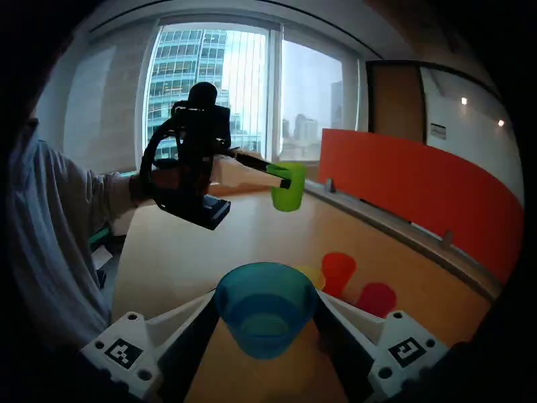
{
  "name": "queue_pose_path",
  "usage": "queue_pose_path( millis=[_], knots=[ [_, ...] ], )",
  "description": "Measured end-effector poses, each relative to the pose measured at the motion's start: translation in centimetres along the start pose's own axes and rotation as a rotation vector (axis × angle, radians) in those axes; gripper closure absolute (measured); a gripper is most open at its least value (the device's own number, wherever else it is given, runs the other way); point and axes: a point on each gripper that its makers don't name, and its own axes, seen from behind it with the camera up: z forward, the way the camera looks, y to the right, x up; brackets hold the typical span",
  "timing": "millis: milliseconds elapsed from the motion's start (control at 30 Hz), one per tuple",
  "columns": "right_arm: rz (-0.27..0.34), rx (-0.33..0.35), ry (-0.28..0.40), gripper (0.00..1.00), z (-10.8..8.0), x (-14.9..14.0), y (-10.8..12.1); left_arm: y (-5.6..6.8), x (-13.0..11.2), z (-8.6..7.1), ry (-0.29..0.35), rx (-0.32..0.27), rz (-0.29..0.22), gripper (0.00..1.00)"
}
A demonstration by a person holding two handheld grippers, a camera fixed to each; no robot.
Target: Pour water
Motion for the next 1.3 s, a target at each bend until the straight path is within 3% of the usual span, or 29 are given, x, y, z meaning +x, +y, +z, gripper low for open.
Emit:
queue_pose_path(
  millis=[367, 767, 1067, 1300],
  knots=[
    [-0.008, -0.009, 0.019, 0.08, -0.3, 0.7, -0.4, 0.6, 2.3, -1.5, 0.075, 0.003, -0.013, 0.14],
    [-0.013, -0.028, 0.052, 0.08, -0.6, 1.8, -0.1, 2.7, 1.8, -2.7, 0.063, -0.022, 0.02, 0.14],
    [-0.004, -0.047, 0.109, 0.08, -0.9, 4.1, 0.6, 4.2, 1.5, -3.6, 0.07, -0.051, 0.016, 0.14],
    [-0.014, -0.057, 0.15, 0.08, -1.1, 6.1, 1.2, 6.2, 1.0, -4.5, 0.073, -0.083, 0.03, 0.14]
  ],
)
